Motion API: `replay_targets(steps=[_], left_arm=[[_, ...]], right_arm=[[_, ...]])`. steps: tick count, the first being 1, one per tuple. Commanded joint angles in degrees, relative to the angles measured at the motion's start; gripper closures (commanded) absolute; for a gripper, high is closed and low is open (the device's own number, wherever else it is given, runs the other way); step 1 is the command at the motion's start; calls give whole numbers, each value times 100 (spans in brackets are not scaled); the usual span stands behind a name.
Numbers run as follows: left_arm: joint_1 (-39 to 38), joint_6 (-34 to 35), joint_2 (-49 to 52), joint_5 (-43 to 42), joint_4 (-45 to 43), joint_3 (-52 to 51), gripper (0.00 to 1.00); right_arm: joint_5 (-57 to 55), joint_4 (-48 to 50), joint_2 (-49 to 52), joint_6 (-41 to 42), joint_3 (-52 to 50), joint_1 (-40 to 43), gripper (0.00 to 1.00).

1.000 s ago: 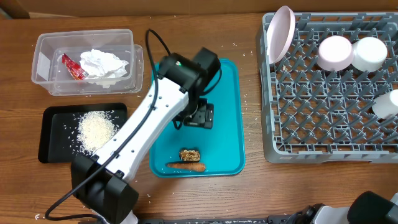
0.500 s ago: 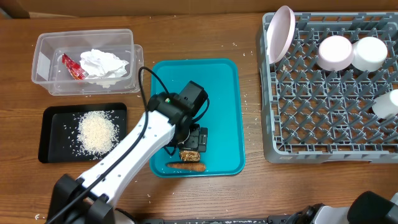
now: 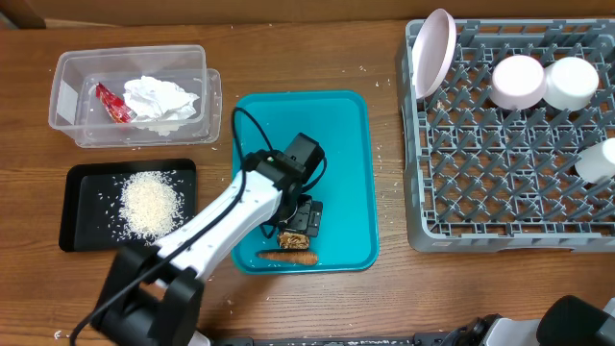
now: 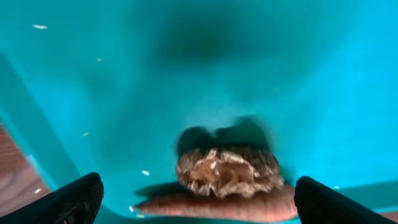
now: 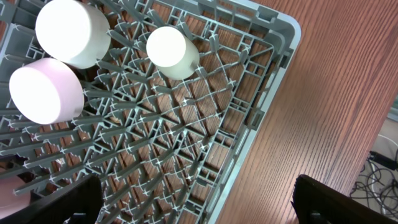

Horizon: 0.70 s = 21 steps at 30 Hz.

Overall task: Sort waste into correct bins and load items into the dishwasher
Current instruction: 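Swing the left gripper over the teal tray above the snack piece, then lower the left gripper and pinch the brown snack piece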

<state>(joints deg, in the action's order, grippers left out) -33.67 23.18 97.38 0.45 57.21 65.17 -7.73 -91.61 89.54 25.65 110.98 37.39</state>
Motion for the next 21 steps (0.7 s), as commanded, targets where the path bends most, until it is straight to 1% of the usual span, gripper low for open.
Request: replay_targets(steps=[1, 8, 16, 19, 21], left_arm=[[-11, -719, 463, -544, -39, -61, 0], [-11, -741, 988, -645, -96, -61, 0], [-11, -782, 1014, -649, -96, -61, 1], [-11, -826, 1014, -649, -118, -61, 8], [-11, -822, 1014, -651, -118, -61, 18]], right_arm=[[-15, 17, -33, -13, -4, -4, 0], [-13, 17, -33, -13, -4, -4, 0], [-15, 17, -33, -13, -4, -4, 0], [-15, 17, -33, -13, -4, -4, 0], [-13, 17, -33, -13, -4, -4, 0]])
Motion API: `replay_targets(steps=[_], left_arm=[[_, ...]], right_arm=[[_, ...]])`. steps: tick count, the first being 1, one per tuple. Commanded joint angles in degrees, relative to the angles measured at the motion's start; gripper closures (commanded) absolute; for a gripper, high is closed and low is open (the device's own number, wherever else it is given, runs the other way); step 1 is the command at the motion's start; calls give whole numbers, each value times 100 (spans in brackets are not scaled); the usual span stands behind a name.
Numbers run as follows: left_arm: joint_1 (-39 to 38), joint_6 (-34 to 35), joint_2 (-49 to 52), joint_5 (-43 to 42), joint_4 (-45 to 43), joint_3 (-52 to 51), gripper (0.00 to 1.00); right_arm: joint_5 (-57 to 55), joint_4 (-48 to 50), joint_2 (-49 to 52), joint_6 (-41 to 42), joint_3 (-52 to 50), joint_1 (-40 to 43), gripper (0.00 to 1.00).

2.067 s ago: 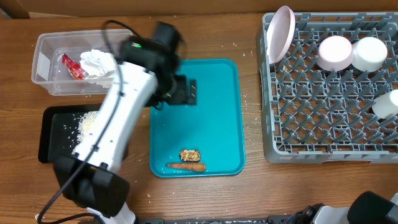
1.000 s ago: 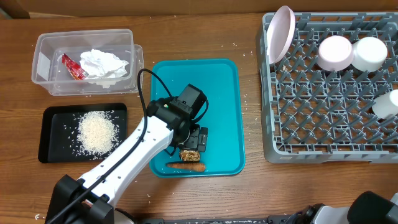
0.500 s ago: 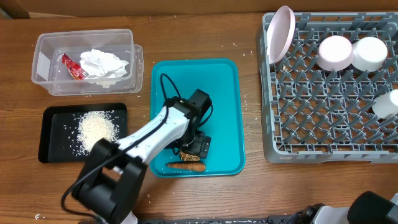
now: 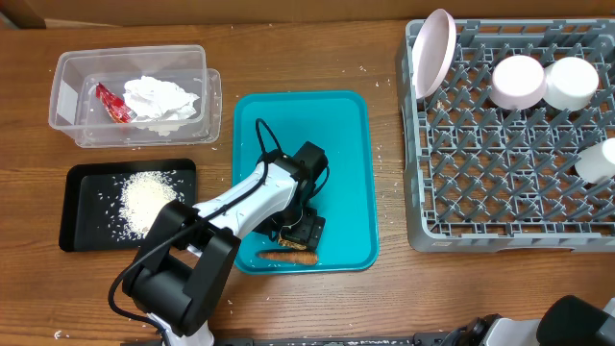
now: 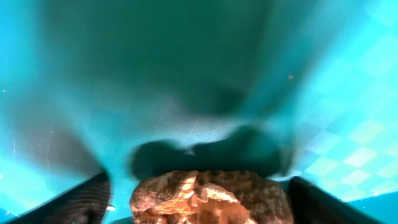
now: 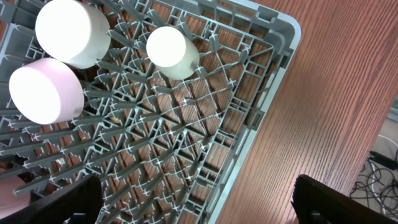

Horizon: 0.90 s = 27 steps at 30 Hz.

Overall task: Sort waste into correct bins and load items into the dishwasher
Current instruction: 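Lower the left gripper and pinch the brown snack piece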

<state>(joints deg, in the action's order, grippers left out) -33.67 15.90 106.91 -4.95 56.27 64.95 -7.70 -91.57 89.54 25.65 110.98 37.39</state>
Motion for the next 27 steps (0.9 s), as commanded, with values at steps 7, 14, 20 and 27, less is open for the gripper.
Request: replay_targets(steps=[7, 14, 20, 27], left_arm=[[-11, -96, 61, -131, -20, -39, 20], [70, -92, 55, -129, 4, 68, 20], [319, -92, 55, -105, 293, 455, 21], [901, -120, 44, -83, 684, 1161, 22]], right_arm=[[-17, 13, -33, -13, -4, -4, 0], [-17, 13, -33, -13, -4, -4, 0], [-17, 13, -33, -13, -4, -4, 0], [-17, 13, -33, -13, -4, -4, 0]])
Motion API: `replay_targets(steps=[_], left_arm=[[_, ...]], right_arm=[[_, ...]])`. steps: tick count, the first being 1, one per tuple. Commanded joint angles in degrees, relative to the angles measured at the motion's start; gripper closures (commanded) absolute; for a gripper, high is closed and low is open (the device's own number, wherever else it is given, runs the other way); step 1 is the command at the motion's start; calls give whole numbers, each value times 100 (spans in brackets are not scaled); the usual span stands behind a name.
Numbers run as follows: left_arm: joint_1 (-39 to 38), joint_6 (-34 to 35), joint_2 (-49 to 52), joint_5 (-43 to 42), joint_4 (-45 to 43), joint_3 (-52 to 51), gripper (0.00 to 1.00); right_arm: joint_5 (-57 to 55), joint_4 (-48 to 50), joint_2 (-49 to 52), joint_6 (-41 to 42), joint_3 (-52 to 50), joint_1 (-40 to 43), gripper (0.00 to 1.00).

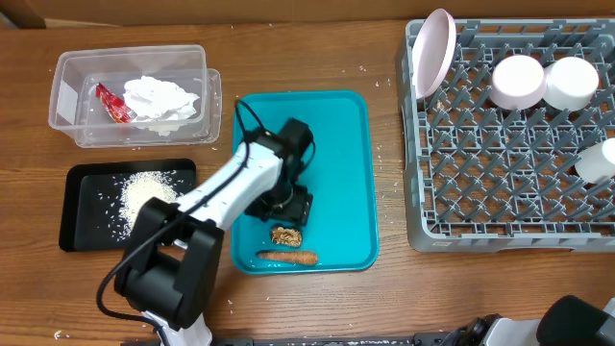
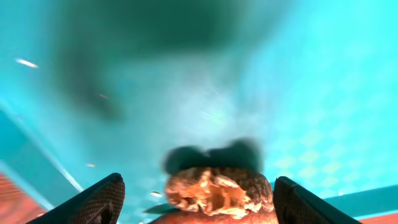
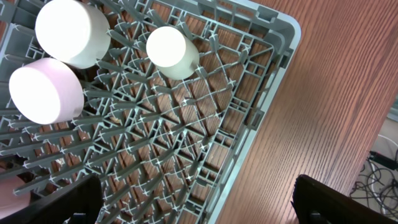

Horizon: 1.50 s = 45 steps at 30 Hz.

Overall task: Sort waste into correct bins and load items into the dishwasher
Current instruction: 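Lower the left gripper and pinch the brown snack piece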

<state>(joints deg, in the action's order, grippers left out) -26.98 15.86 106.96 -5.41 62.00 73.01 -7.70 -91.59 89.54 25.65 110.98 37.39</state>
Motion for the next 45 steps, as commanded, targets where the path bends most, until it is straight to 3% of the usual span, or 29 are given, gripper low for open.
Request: replay_targets(steps=[1, 12, 16, 18, 19, 37, 41, 45], left_arm=[[280, -138, 37, -39, 164, 428, 22], [461, -315, 31, -385, 866, 645, 22], [153, -407, 31, -505, 765, 168, 13], [-52, -404, 31, -566, 468, -153, 1], [-166, -404, 31, -649, 197, -326, 0], [-321, 105, 31, -385, -597, -1113, 0], [-321, 90, 31, -382, -662, -1113, 6], [-321, 87, 28, -385, -658, -1113, 19]], right_arm=[[-17, 15, -33, -13, -4, -4, 0], [-17, 15, -33, -13, -4, -4, 0], [-17, 15, -33, -13, -4, -4, 0], [-17, 15, -33, -13, -4, -4, 0], [-17, 15, -33, -13, -4, -4, 0], [-17, 15, -33, -13, -4, -4, 0], [-17, 15, -33, -13, -4, -4, 0], [-17, 15, -33, -13, -4, -4, 0]])
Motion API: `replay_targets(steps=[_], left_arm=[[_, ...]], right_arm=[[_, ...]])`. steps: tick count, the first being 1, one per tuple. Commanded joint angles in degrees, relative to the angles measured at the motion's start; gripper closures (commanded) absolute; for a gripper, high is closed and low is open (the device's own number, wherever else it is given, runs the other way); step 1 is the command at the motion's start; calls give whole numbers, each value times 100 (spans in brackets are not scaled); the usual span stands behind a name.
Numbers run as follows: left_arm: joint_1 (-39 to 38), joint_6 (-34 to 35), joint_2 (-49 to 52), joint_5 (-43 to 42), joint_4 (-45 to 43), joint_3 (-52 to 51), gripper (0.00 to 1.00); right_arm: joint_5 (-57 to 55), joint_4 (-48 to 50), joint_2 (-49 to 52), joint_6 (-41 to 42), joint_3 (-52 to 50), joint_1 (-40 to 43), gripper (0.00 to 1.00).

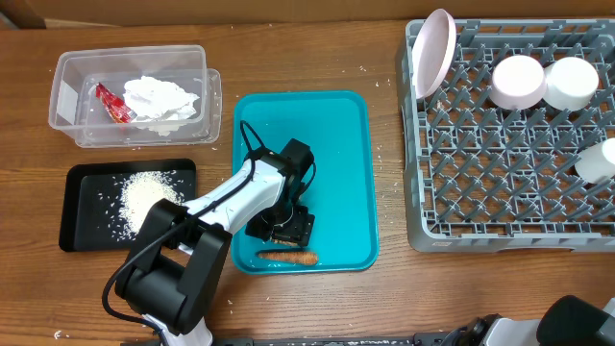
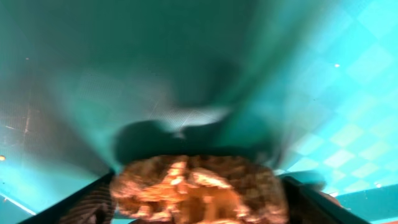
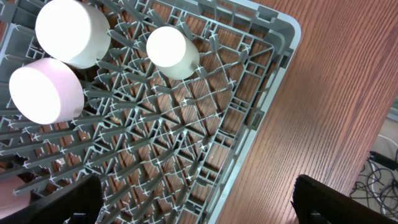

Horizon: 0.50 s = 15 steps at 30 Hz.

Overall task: Sort waste into correct bins and load items into the dishwasher
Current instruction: 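Lower the left gripper and pinch the brown snack piece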

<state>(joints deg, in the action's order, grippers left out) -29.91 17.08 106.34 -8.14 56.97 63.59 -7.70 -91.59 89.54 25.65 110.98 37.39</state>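
My left gripper (image 1: 288, 224) is low over the front of the teal tray (image 1: 341, 144). In the left wrist view a brown crumbly food lump (image 2: 199, 186) fills the gap of the left gripper (image 2: 198, 208), which is open with a dark finger (image 2: 93, 202) at each side of it. From overhead the lump is hidden under the gripper. An orange carrot piece (image 1: 286, 257) lies just in front of it. My right gripper (image 3: 199, 205) hangs open over the near right corner of the grey dish rack (image 3: 249, 124), holding nothing.
The grey rack (image 1: 418, 231) at right holds a pink plate (image 1: 434, 48) and three cups (image 1: 519, 82). A clear bin (image 1: 67, 72) with crumpled paper and a red wrapper stands at back left. A black tray (image 1: 77, 231) with rice (image 1: 149, 204) lies left of the teal tray.
My left gripper has moved toward the tray's front and dropped lower, so the food lump now fills the space between its open fingers. The right arm has not moved.
My left gripper hovered open over the lump and carrot, then sat low with the lump between its fingers, then was back up and farther in on the tray. Now it is low around the lump again. The right gripper stayed open over the rack throughout.
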Motion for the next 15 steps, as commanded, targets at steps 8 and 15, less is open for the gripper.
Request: replay_targets(steps=[8, 15], left_arm=[[-20, -13, 79, -107, -26, -7, 25], [111, -20, 33, -17, 380, 479, 24]], right_arm=[[-17, 15, -33, -13, -4, -4, 0], [-17, 15, -33, -13, -4, -4, 0]])
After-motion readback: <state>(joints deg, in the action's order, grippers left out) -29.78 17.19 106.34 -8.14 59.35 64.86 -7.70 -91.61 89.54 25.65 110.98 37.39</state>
